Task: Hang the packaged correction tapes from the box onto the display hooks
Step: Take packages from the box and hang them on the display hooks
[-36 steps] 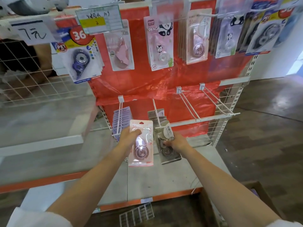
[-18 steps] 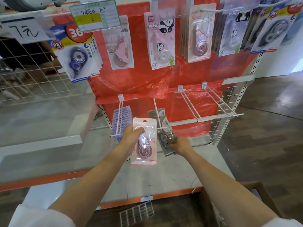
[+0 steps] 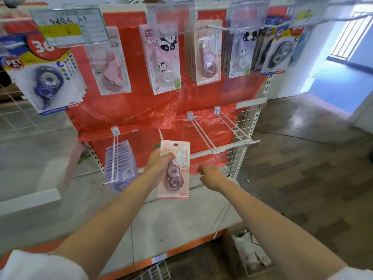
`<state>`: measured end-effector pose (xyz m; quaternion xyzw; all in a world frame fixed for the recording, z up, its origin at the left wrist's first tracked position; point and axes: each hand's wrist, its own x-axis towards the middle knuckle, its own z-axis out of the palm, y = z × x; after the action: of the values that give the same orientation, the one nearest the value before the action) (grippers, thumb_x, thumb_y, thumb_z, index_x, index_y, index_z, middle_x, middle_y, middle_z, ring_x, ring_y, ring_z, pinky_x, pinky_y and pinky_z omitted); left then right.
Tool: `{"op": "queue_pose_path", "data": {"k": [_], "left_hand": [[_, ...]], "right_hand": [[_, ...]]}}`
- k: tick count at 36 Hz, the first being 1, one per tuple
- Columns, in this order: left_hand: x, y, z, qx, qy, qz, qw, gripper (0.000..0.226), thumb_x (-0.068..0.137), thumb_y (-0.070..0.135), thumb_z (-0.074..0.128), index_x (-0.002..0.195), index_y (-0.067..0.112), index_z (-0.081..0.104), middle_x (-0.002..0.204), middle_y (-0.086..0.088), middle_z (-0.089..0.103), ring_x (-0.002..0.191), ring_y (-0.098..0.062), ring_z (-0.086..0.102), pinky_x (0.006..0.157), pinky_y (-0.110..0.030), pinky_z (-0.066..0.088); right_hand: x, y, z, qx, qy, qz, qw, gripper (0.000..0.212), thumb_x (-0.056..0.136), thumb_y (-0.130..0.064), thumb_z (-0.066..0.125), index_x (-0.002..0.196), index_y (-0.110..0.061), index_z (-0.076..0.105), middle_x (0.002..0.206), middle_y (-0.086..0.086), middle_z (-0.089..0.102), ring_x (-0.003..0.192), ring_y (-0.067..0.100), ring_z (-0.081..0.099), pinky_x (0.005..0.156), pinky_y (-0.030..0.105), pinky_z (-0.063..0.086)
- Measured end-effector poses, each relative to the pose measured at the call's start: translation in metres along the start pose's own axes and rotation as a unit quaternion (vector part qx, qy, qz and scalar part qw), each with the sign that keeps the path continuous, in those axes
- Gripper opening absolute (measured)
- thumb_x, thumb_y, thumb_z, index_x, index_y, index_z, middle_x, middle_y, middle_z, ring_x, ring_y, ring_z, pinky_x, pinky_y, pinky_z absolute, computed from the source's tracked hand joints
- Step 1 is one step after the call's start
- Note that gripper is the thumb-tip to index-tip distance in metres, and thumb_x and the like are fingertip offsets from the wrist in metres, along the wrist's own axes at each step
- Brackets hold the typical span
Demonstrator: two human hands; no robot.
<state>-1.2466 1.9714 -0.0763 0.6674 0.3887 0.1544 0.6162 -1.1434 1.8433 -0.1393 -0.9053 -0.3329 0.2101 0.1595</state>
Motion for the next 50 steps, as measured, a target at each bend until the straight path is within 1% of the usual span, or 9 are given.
{"op": "queue_pose_path", "data": {"k": [7, 12, 16, 21, 31, 36, 42, 46, 50], "left_hand": [[0.009, 0.047, 0.037, -0.047, -0.050, 0.048, 0.997, 0.022, 0.085, 0.000, 0.056, 0.105, 0.004, 0.063, 0.103, -0.017, 0.069, 0.086, -0.028, 0.066, 0.082, -0.042, 0.053], [0.009, 0.088, 0.063, -0.070, -0.072, 0.110, 0.989, 0.021, 0.088, -0.001, 0.053, 0.106, 0.005, 0.061, 0.098, -0.011, 0.068, 0.079, -0.019, 0.065, 0.065, -0.030, 0.054], [0.006, 0.120, 0.080, -0.105, -0.059, 0.144, 0.982, 0.022, 0.087, -0.003, 0.053, 0.107, 0.005, 0.059, 0.087, -0.001, 0.064, 0.070, -0.009, 0.061, 0.047, -0.015, 0.049], [0.000, 0.151, 0.091, -0.123, -0.023, 0.183, 0.975, 0.025, 0.086, -0.002, 0.054, 0.110, 0.003, 0.059, 0.094, -0.006, 0.065, 0.080, -0.016, 0.063, 0.062, -0.022, 0.052], [-0.013, 0.177, 0.092, -0.114, -0.039, 0.246, 0.962, 0.009, 0.088, 0.012, 0.064, 0.090, 0.019, 0.059, 0.098, -0.005, 0.067, 0.092, -0.019, 0.064, 0.087, -0.035, 0.052], [-0.020, 0.170, 0.098, -0.036, -0.053, 0.297, 0.953, 0.014, 0.087, 0.022, 0.067, 0.097, 0.012, 0.064, 0.098, -0.011, 0.069, 0.091, -0.019, 0.065, 0.087, -0.035, 0.053], [-0.024, 0.171, 0.109, -0.002, -0.022, 0.302, 0.953, 0.010, 0.090, 0.032, 0.061, 0.092, 0.023, 0.066, 0.101, -0.013, 0.071, 0.096, -0.027, 0.067, 0.093, -0.045, 0.051], [-0.023, 0.170, 0.113, 0.014, -0.007, 0.308, 0.951, 0.012, 0.092, 0.030, 0.059, 0.091, 0.020, 0.066, 0.104, -0.019, 0.069, 0.097, -0.029, 0.064, 0.093, -0.048, 0.048], [-0.015, 0.162, 0.110, 0.029, 0.033, 0.311, 0.949, 0.063, 0.075, 0.063, 0.060, 0.094, 0.002, 0.064, 0.095, -0.025, 0.065, 0.082, -0.023, 0.058, 0.082, -0.049, 0.048]], "right_hand": [[-0.019, 0.002, -0.073, 0.007, 0.066, -0.048, 0.997, 0.038, 0.088, 0.002, 0.046, 0.124, -0.002, 0.054, 0.117, 0.018, 0.063, 0.109, 0.034, 0.058, 0.088, 0.036, 0.047], [-0.033, -0.001, -0.126, 0.128, 0.111, -0.068, 0.983, 0.048, 0.086, 0.000, 0.043, 0.132, -0.013, 0.051, 0.122, 0.010, 0.063, 0.107, 0.028, 0.060, 0.088, 0.029, 0.046], [-0.038, 0.002, -0.153, 0.332, 0.091, -0.060, 0.937, 0.043, 0.079, -0.007, 0.041, 0.117, -0.021, 0.054, 0.104, 0.008, 0.064, 0.089, 0.022, 0.059, 0.082, 0.044, 0.052], [-0.037, 0.001, -0.177, 0.477, 0.059, -0.138, 0.866, 0.034, 0.088, -0.011, 0.062, 0.114, -0.025, 0.048, 0.117, 0.002, 0.061, 0.112, 0.021, 0.059, 0.093, 0.038, 0.049], [-0.028, 0.003, -0.221, 0.425, 0.102, -0.245, 0.866, 0.042, 0.088, -0.007, 0.066, 0.121, -0.020, 0.045, 0.102, -0.005, 0.066, 0.089, 0.002, 0.067, 0.075, 0.018, 0.054], [-0.024, 0.009, -0.244, 0.399, 0.118, -0.268, 0.869, 0.045, 0.090, -0.010, 0.065, 0.127, -0.019, 0.043, 0.107, 0.011, 0.070, 0.098, 0.023, 0.069, 0.085, 0.037, 0.055], [-0.018, 0.014, -0.261, 0.377, 0.137, -0.263, 0.878, 0.034, 0.089, -0.015, 0.066, 0.118, -0.013, 0.048, 0.096, -0.002, 0.065, 0.082, 0.005, 0.065, 0.065, 0.012, 0.051], [-0.012, 0.019, -0.262, 0.354, 0.146, -0.247, 0.890, 0.033, 0.088, -0.026, 0.069, 0.114, -0.013, 0.052, 0.105, 0.006, 0.066, 0.095, 0.017, 0.065, 0.077, 0.022, 0.052], [-0.002, 0.028, -0.252, 0.357, 0.100, -0.219, 0.903, 0.029, 0.085, -0.030, 0.071, 0.106, -0.015, 0.058, 0.098, -0.001, 0.066, 0.093, 0.015, 0.064, 0.078, 0.032, 0.055]]}}
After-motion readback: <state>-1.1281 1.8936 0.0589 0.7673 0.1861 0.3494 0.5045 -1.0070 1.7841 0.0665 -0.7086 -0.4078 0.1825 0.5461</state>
